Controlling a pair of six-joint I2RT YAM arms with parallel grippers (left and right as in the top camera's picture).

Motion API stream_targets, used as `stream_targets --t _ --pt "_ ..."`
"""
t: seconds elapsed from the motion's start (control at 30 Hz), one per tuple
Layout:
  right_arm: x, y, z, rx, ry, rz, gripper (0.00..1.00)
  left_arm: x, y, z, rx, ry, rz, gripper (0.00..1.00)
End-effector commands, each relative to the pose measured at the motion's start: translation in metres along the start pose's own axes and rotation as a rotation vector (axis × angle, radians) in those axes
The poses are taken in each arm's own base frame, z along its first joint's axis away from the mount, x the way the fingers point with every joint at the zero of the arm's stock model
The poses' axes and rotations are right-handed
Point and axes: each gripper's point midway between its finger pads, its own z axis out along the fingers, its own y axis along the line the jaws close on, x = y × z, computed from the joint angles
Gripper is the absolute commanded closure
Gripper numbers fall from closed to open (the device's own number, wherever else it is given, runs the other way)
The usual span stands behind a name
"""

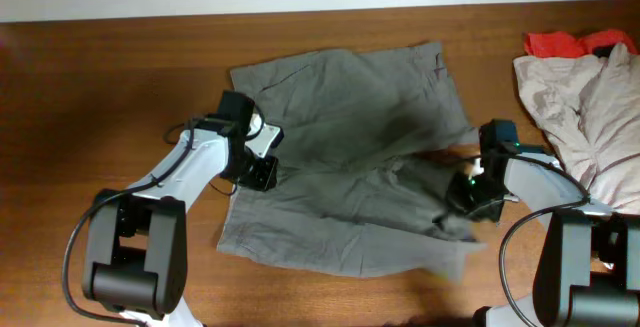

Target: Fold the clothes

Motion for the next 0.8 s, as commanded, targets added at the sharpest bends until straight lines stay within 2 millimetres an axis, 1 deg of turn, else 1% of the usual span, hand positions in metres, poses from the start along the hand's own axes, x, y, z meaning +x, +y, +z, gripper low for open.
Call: stream_targets --t 0.0,0.03,0.1,0.17,0.23,0.3,0.37,0.43,0.47,0.5,0.53,0.57,0.6,0.67,0.77 --pt "-0.025 0.009 0.004 -0.022 -0.082 -0.030 0.96 0.010 -0.004 0.006 0.012 0.002 -0.012 0.73" --pt "-0.035 0.016 0.000 -0.047 -0.116 -0.038 0.96 0.013 -0.003 0.009 0.012 0.004 -0.014 0.73" --pt "-0.049 0.025 -0.010 -0.076 -0.156 -0.048 0.96 0.019 -0.002 0.014 0.013 0.010 -0.018 0.73" --pt "-0.063 0.033 -0.023 -0.088 -0.194 -0.055 0.96 0.023 -0.001 0.019 0.012 0.011 -0.018 0.73" --pt "-0.074 0.038 -0.034 -0.093 -0.220 -0.059 0.96 0.024 -0.001 0.022 0.011 0.005 -0.017 0.73" --pt "-0.082 0.037 -0.044 -0.069 -0.243 -0.058 0.96 0.025 0.001 0.023 0.001 0.005 -0.016 0.73" --pt "-0.089 0.030 -0.051 -0.014 -0.267 -0.050 0.96 0.024 0.009 0.023 -0.042 0.003 -0.034 0.73" --pt "-0.091 0.019 -0.053 0.048 -0.282 -0.041 0.95 0.020 0.016 0.022 -0.079 -0.014 -0.045 0.73" --pt "-0.090 0.015 -0.053 0.069 -0.280 -0.038 0.88 0.017 0.018 0.022 -0.088 -0.024 -0.047 0.73" --pt "-0.088 0.013 -0.053 0.080 -0.271 -0.037 0.70 0.015 0.018 0.022 -0.092 -0.034 -0.047 0.73" --pt "-0.084 0.012 -0.052 0.084 -0.253 -0.036 0.55 0.012 0.019 0.022 -0.093 -0.044 -0.045 0.73" --pt "-0.080 0.011 -0.051 0.090 -0.238 -0.034 0.49 0.011 0.019 0.022 -0.094 -0.050 -0.043 0.71" --pt "-0.070 0.008 -0.051 0.095 -0.200 -0.038 0.44 0.009 0.020 0.022 -0.101 -0.058 -0.042 0.69" --pt "-0.060 0.009 -0.052 0.085 -0.160 -0.066 0.43 0.007 0.026 0.021 -0.135 -0.066 -0.045 0.68" --pt "-0.048 0.010 -0.059 0.074 -0.133 -0.078 0.43 0.002 0.034 0.018 -0.158 -0.091 -0.074 0.68"
